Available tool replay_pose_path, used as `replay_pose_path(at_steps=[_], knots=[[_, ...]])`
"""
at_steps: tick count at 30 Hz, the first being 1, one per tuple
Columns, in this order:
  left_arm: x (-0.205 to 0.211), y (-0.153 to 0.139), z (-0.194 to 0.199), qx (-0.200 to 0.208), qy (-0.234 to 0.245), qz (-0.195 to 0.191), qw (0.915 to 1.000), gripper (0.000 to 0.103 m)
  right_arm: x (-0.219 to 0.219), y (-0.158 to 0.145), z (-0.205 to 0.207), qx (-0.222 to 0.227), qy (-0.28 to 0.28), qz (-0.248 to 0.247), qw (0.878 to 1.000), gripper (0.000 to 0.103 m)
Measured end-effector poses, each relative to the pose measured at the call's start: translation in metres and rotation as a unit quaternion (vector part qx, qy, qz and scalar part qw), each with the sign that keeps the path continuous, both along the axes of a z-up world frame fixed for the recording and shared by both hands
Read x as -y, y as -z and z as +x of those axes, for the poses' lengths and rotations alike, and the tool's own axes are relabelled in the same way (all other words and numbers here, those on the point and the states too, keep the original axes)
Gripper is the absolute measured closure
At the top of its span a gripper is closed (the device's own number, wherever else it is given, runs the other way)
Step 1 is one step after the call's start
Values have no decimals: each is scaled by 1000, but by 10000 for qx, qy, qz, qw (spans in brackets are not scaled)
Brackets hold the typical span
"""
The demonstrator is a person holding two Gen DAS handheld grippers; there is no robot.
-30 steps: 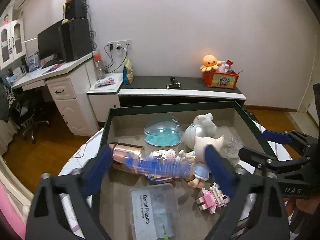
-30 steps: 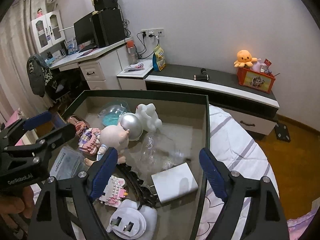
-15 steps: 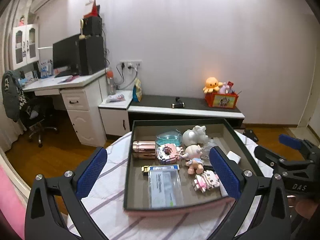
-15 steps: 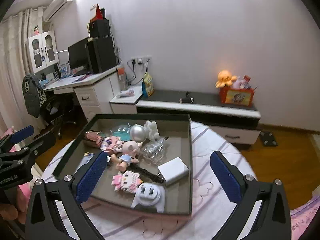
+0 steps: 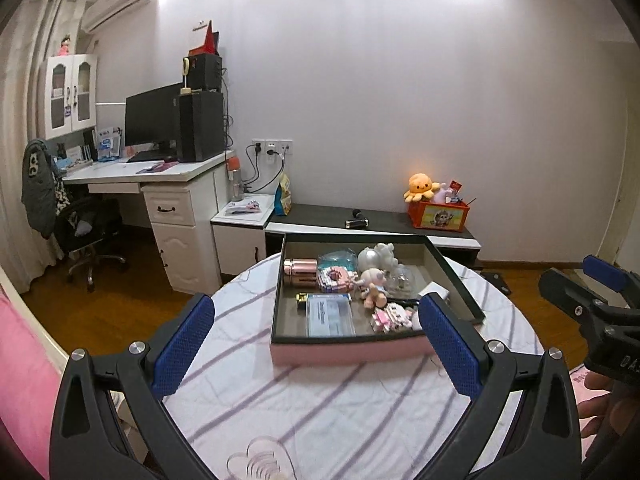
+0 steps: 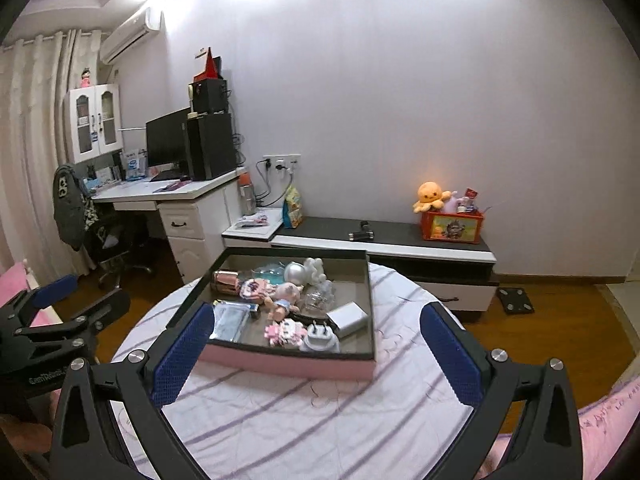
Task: Organize rigid objects
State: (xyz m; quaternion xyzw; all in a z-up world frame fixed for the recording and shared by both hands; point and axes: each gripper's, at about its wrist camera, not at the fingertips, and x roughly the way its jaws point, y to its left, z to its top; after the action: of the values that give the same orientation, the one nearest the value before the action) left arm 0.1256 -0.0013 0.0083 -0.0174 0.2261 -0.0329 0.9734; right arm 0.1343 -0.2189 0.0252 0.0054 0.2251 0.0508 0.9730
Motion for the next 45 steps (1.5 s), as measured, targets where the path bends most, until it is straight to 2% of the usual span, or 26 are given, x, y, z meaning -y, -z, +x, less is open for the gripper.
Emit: replay_pose_path(at_steps=[8,15,21,28,45], knots=[[9,-4,-50,163,-35,82,9998,0,8,5,-50,59,154,237,9996,0],[13,4,-87,46,-94,4,9999,0,10,16,-87,5,107,409,9991,0],[13,-3,-112,215,-250,169,9993,0,7,12,-108,142,147,365,9991,0],[8,-11,-126,325,-336,174,9988,0,0,8,-117,170,93,321,9993,0],[8,-14,-130,310,-490,295,9979,0,-6,5,-120,213,39,259,9994,0]])
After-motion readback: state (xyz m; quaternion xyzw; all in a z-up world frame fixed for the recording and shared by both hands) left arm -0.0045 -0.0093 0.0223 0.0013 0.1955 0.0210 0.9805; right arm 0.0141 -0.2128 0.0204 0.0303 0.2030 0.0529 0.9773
